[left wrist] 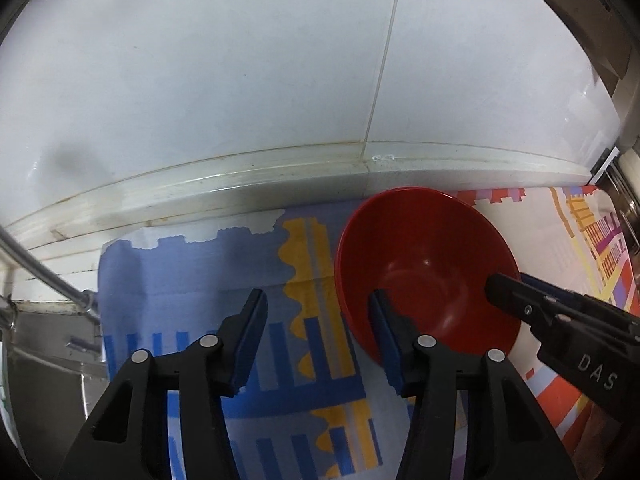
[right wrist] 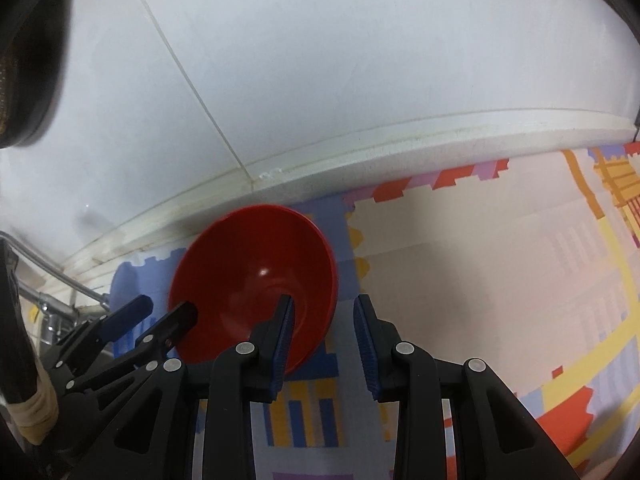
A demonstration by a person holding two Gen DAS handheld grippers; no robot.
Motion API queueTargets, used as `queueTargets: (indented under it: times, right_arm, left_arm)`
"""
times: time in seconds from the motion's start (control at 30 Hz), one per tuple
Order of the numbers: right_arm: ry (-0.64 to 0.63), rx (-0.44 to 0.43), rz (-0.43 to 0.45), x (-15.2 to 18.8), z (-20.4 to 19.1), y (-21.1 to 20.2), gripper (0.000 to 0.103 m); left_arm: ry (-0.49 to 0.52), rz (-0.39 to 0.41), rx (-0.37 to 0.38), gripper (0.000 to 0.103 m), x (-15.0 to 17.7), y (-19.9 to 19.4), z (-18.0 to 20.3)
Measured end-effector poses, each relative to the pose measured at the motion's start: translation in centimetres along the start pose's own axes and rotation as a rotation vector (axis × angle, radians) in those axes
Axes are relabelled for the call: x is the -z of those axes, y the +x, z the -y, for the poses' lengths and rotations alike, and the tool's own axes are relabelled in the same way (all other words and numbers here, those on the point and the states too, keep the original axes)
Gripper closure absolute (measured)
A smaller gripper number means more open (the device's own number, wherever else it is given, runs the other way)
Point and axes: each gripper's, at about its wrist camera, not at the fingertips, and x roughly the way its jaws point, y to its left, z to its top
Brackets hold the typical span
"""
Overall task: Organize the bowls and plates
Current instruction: 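Close both grippers on the red bowl's rim and lift it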
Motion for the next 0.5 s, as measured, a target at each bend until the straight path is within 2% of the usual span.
queueTargets:
  times: [0.13,0.3,0.5]
  right_arm:
    - [0.007,0.009,-0.008,-0.1,0.2,0.6,0.076]
    - [0.02,-0.012,-0.019,-0.3,0.3,0.8,0.086]
    - [0.008,-0.002,-0.019,-0.3,-0.2,0.8,0.089]
  left_arm:
    - [-0.002,-0.009,0.015,0.065,-0.4,0.8,0.2]
    - [0.016,-0.02,0.048,0.089,-1.0,1.4,1.0]
    - [-0.018,-0.031,0.04,0.09,-1.1,1.4,1.2]
